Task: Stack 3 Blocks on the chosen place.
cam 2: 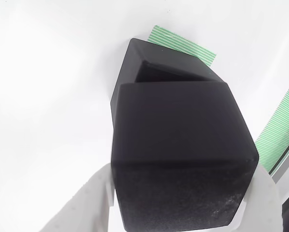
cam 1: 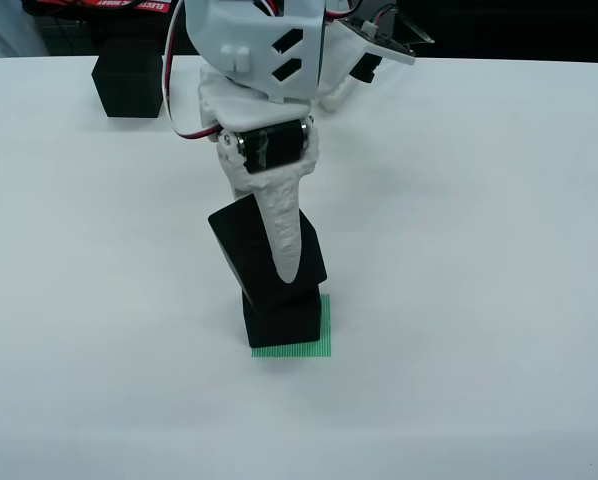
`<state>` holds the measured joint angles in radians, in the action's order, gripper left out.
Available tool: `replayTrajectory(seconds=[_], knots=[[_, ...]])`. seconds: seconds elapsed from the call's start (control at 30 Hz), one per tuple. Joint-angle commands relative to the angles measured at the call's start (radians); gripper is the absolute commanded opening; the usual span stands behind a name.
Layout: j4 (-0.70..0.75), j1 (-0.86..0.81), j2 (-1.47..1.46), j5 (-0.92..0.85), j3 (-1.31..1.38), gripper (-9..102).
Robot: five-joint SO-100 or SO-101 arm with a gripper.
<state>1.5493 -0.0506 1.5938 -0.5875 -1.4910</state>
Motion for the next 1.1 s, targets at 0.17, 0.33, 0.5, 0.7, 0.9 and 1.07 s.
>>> replayTrajectory(seconds=[0.17, 0.33, 0.5, 0.7, 0.9, 1.07], knots=[[-0.037, 0.005, 0.006, 0.009, -0.04, 35], [-0.028, -0.002, 0.043, -0.005, -0.04, 35], [-0.011, -0.005, 0.132, -0.011, -0.012, 35], [-0.014, -0.038, 0.307, -0.048, -0.063, 34], [0.003, -0.19, 0.538, -0.253, -0.233, 34], [-0.025, -0.486, 0.589, -0.534, -0.35, 34]])
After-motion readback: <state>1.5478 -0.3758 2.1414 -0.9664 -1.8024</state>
